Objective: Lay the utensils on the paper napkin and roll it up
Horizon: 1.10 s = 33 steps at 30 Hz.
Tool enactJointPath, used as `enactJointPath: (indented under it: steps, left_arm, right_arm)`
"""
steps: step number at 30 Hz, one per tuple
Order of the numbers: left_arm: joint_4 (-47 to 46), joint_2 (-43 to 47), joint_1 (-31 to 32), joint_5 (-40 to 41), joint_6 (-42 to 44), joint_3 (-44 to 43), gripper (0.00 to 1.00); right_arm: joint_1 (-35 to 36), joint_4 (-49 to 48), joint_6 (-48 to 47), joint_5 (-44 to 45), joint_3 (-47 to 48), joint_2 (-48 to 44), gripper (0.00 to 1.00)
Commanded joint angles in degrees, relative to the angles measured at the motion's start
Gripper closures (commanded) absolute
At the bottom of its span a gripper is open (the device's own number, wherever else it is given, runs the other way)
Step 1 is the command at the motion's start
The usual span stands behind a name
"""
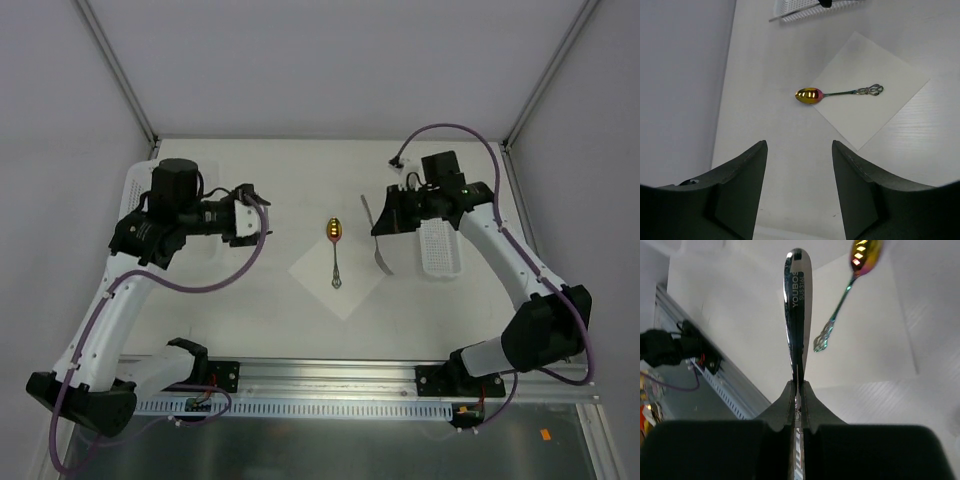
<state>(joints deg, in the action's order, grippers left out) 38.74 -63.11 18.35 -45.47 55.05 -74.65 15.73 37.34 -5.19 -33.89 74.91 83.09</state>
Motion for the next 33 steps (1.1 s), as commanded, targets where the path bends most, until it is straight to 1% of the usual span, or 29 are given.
enactJointPath:
  steps: [1,2,3,4,5,6,7,8,9,10,11,12,13,14,15,16,17,18,19,20,21,23,24,25,26,28,33]
  left_arm:
    - [0.4,1.1,0.2,-5.2,20.2,2.8,0.45]
    - [0.5,-1.0,0.2,-5.8,15.1,-1.4,0.48]
    - [0.7,-2.6,0.1,-6.4,9.6,-4.3,0.49]
    - [1.2,-5.7,-0.9,-8.0,-0.8,-6.9,0.5]
    - [1.9,-7.4,-1.8,-9.4,-5.9,-12.0,0.49]
    - [3.2,-8.9,-2.8,-10.6,-10.4,-14.4,0.44]
    - [4.0,-10.7,-4.6,-12.3,-18.9,-16.6,0.41]
    - [5.1,-13.9,-5.6,-13.5,-22.3,-20.8,0.39]
    - [10.2,-15.6,-6.4,-14.9,-24.3,-23.2,0.37]
    - [14.7,-20.2,-6.8,-16.4,-24.0,-26.0,0.36]
    - [19.8,-22.9,-6.8,-17.4,-22.8,-32.1,0.36]
    - [25.0,-25.3,-6.8,-18.2,-21.6,-35.1,0.36]
    - [34.4,-27.8,-6.7,-19.0,-19.5,-37.6,0.36]
    - [40.0,-32.6,-6.6,-21.3,-16.8,-42.7,0.36]
    - [46.2,-35.0,-6.2,-22.1,-13.7,-45.1,0.36]
    - [48.2,-36.3,-5.7,-21.1,-16.5,-44.9,0.38]
    - [48.3,-36.0,-5.4,-21.1,-16.5,-41.6,0.38]
    - [48.4,-35.2,-4.1,-20.7,-15.5,-39.3,0.38]
    - [48.4,-34.2,-2.4,-19.2,-13.1,-37.0,0.38]
    - [48.4,-31.8,-0.3,-17.7,-11.8,-34.4,0.38]
    - [48.3,-30.9,4.1,-16.1,-11.0,-29.1,0.38]
    - [48.4,-29.1,7.9,-16.2,-10.8,-22.9,0.38]
    - [48.4,-28.8,10.7,-16.6,-10.7,-21.3,0.38]
    - [48.3,-28.7,11.5,-17.1,-10.6,-20.1,0.38]
    - [48.3,-28.7,12.1,-17.6,-10.5,-18.1,0.38]
    - [48.4,-29.3,12.8,-18.7,-11.1,-16.8,0.38]
    - [48.2,-31.5,14.5,-20.8,-11.8,-16.0,0.39]
  right_arm:
    - [6.4,4.1,-5.0,-2.6,-0.8,-6.1,1.0]
    - [8.1,5.6,-9.0,0.2,-0.6,-7.9,1.0]
    - [11.9,6.8,-10.5,5.7,-0.8,-9.0,1.0]
    - [13.9,7.6,-11.7,7.6,-1.2,-10.0,1.0]
    - [15.5,8.0,-13.7,9.5,-1.4,-11.2,1.0]
    - [19.7,8.7,-15.1,15.3,-1.4,-13.2,1.0]
    - [22.1,10.3,-16.8,18.6,-1.4,-14.1,1.0]
    - [24.4,11.1,-18.3,22.4,-1.3,-15.0,1.0]
    - [29.1,11.8,-21.2,28.9,-1.3,-15.7,1.0]
    - [31.5,12.8,-22.7,32.1,-1.3,-16.7,1.0]
    - [34.1,13.1,-24.1,35.9,-1.3,-17.2,1.0]
    - [39.8,13.2,-26.8,42.4,-1.4,-17.4,1.0]
    - [42.7,13.1,-27.9,45.5,-1.9,-17.3,1.0]
    - [45.5,13.3,-29.0,48.7,-2.0,-16.9,1.0]
    - [50.6,13.5,-29.8,54.4,-1.9,-16.2,1.0]
    - [52.9,13.9,-31.4,57.0,-1.9,-15.2,1.0]
    - [55.0,13.9,-32.3,59.8,-2.1,-13.3,1.0]
    - [58.8,13.8,-33.2,64.9,-2.4,-12.4,1.0]
    - [60.4,13.2,-34.3,66.6,-2.8,-11.7,1.0]
    - [61.4,12.8,-36.2,67.8,-3.5,-11.2,1.0]
    - [63.2,12.2,-37.2,69.7,-3.8,-10.3,1.0]
    - [64.2,11.4,-40.2,71.0,-3.9,-9.6,1.0]
    - [65.3,11.1,-41.2,72.5,-3.9,-9.0,1.0]
    - [65.8,10.8,-42.3,73.2,-3.8,-8.9,1.0]
    - [66.4,10.7,-43.8,73.5,-3.8,-8.7,1.0]
    - [68.1,10.1,-45.1,75.2,-3.7,-8.6,1.0]
    - [70.9,10.2,-47.1,75.9,-3.6,-8.1,1.0]
